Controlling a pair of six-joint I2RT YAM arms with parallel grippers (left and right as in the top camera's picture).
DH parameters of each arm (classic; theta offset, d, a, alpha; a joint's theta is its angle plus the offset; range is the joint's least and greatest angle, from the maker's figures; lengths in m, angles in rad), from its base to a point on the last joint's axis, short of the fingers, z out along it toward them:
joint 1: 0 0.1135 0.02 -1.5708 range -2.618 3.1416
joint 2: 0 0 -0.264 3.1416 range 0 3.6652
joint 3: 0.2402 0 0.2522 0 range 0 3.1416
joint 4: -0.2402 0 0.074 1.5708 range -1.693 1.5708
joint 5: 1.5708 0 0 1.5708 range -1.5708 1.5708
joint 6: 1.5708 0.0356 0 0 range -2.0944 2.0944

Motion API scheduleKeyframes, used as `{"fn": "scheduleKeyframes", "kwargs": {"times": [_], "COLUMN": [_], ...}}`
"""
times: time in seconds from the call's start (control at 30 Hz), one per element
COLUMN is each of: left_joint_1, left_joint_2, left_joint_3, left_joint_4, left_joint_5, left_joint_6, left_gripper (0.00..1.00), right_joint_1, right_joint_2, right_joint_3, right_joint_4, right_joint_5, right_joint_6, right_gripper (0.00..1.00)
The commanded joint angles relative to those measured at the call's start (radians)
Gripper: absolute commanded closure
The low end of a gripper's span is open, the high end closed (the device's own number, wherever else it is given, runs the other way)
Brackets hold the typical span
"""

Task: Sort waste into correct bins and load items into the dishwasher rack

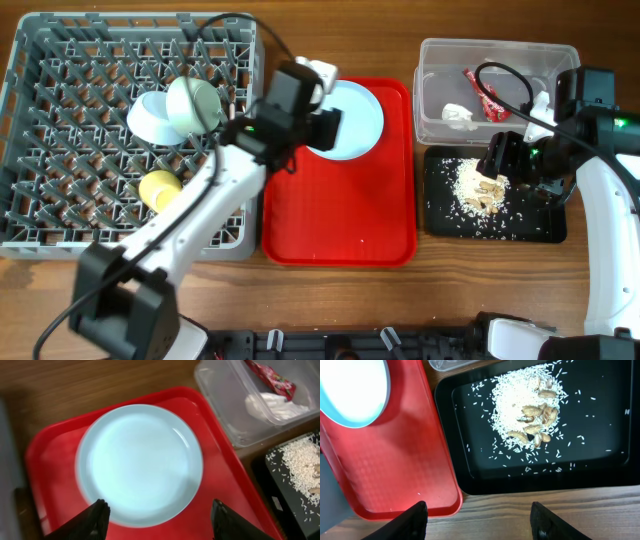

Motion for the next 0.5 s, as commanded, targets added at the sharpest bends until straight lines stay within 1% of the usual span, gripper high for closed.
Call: {"fn": "scheduleKeyframes", "kwargs": {"times": [0.0,0.13,0.2,0.3,0.33,0.4,0.47], "left_joint_1": [-0.077,-0.111,-0.113,-0.114,-0.114,-0.114,-0.114], "left_joint_2": [0.134,0.267,0.319,0.367,0.372,0.372,0.372], "left_joint_3": [0.0,0.0,0.0,0.0,0.0,0.0,0.0], "left_joint_4": [0.076,0.15,0.15,0.111,0.085,0.019,-0.063], "left_joint_5": [0.004,0.004,0.004,0.004,0.004,0.004,0.004], "left_joint_6": [0.054,0.054,0.054,0.053,0.053,0.053,0.053], "left_gripper": [0.33,0.34,0.34,0.41,0.44,0.59,0.8], "right_joint_1": [-0.002,-0.002,-0.002,-0.002,-0.002,-0.002,-0.002], "right_joint_2": [-0.01,-0.01,-0.01,-0.01,-0.01,-0.01,-0.01], "right_joint_3": [0.018,0.018,0.018,0.018,0.018,0.018,0.018], "right_joint_4": [-0.001,-0.001,-0.001,-0.001,-0.001,-0.001,-0.001], "right_joint_5": [0.012,0.012,0.013,0.012,0.013,0.013,0.013], "right_joint_6": [-0.018,-0.018,-0.018,-0.018,-0.018,-0.018,-0.018], "right_gripper": [0.34,0.34,0.34,0.33,0.33,0.34,0.34]}}
